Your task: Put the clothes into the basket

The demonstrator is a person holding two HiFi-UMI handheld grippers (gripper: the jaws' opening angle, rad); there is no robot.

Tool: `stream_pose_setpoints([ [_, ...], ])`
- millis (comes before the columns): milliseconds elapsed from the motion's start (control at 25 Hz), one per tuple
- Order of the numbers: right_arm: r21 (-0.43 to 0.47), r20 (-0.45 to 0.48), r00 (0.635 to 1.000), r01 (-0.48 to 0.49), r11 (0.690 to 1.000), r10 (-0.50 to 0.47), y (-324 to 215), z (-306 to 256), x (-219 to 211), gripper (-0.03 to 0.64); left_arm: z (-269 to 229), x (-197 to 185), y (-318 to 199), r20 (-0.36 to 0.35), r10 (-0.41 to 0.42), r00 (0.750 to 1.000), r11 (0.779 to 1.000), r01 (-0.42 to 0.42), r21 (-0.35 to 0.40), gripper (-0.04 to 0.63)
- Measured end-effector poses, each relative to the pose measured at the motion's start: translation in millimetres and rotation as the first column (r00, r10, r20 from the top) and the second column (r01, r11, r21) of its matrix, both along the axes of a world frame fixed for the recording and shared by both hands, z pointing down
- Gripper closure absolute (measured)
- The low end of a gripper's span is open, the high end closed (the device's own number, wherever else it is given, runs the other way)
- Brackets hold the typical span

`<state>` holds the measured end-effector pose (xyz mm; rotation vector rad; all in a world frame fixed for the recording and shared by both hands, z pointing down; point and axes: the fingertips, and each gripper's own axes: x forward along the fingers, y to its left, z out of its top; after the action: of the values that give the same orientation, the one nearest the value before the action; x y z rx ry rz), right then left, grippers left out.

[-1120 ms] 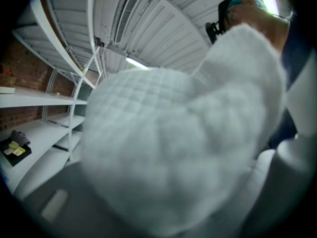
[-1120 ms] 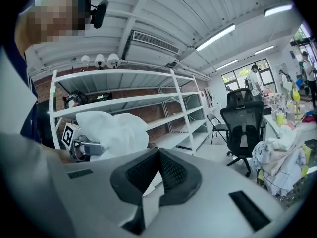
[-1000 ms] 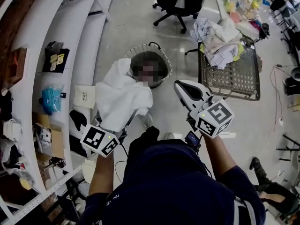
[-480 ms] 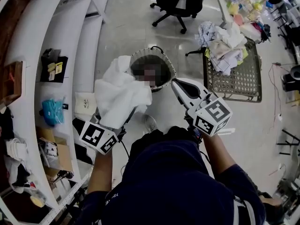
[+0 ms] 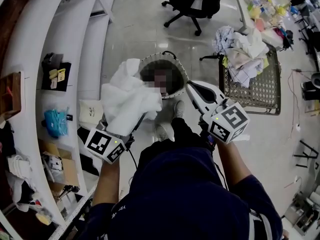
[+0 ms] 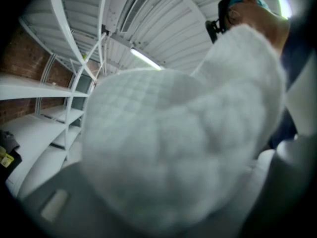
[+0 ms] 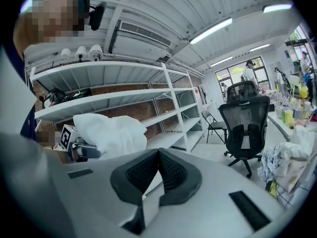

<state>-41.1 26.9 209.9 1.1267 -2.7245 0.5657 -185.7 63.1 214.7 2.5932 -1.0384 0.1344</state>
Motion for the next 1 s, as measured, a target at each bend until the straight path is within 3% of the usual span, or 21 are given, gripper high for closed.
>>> stream_pose_setpoints([
  [1000,-0.159,0.018,0.994,0.106,0.982,-0.104,-181.1,119.2,74.7,0.611,98.8,83.5,-169.1,0.088,-0.046,0.995,0.978,0.062,-0.2,0.348],
])
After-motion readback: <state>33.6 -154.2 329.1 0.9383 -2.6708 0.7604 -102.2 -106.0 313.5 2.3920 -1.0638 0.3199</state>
